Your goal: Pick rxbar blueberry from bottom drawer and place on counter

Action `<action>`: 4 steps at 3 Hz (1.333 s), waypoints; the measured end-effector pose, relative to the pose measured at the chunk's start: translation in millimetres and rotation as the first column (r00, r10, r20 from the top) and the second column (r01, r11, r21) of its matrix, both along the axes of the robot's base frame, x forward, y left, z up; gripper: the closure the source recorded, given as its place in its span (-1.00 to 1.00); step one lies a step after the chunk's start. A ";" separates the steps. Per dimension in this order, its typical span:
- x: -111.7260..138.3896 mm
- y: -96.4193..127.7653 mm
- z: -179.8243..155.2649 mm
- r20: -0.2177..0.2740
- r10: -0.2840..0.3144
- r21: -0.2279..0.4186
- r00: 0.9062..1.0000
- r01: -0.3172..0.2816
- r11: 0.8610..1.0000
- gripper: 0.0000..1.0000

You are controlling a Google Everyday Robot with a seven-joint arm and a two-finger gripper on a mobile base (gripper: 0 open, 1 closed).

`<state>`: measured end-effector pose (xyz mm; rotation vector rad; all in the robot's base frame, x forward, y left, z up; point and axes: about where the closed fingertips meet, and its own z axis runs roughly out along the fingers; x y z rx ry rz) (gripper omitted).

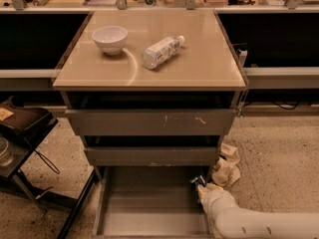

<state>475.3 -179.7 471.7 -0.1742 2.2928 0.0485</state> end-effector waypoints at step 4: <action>62.2 43.6 205.6 0.173 0.081 -0.104 0.982 -0.064 0.993 1.00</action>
Offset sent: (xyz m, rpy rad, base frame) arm 0.0722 -0.0345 0.2312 -0.0185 -0.2367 -0.0452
